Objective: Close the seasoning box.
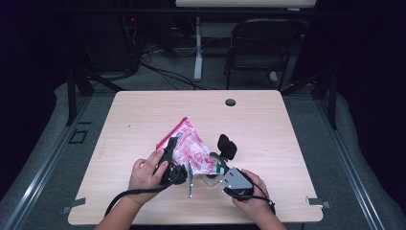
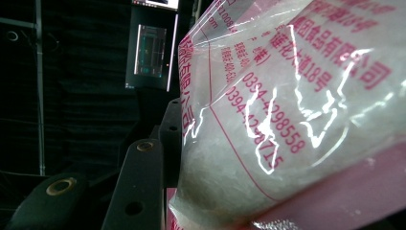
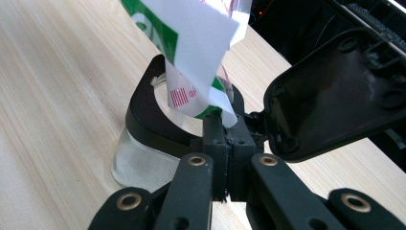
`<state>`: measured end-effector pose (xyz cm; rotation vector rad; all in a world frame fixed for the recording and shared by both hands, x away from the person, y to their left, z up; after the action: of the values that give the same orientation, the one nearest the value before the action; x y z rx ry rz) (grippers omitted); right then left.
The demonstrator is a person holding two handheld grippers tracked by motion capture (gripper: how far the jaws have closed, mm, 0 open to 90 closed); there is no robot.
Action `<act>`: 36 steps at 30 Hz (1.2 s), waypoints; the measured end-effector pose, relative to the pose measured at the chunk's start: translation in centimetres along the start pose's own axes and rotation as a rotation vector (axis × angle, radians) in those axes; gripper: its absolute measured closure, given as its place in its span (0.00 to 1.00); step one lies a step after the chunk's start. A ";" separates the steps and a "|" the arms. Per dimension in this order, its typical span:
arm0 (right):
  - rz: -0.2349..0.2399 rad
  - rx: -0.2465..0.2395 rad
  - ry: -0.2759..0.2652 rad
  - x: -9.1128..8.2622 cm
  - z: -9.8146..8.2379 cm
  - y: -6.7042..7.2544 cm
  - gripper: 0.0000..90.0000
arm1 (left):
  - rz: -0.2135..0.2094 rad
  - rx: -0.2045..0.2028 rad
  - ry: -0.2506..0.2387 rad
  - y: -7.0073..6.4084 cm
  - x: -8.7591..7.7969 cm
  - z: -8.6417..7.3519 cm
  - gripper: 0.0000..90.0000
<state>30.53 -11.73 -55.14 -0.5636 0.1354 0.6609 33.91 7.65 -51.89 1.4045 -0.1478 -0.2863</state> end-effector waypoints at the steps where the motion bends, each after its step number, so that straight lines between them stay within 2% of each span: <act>1: 0.004 0.000 0.001 0.0 -0.1 0.0 1.00 | -0.001 0.004 0.001 0.0 0.0 0.0 0.71; 36: -0.002 0.000 -0.001 0.1 -0.1 -0.1 1.00 | 0.000 0.009 -0.004 0.3 0.0 0.2 0.71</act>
<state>30.65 -11.83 -55.20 -0.5635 0.1338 0.6589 33.87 7.46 -51.53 1.4131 -0.1528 -0.2894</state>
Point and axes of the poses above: each handheld gripper's, and its own axes: x roughly forward along the jaws, z roughly out of its top, y roughly to its left, the point moved 5 cm from there along x, roughly forward along the jaws, and after that the axes turned 11 degrees about -y, right-handed, at the moved point
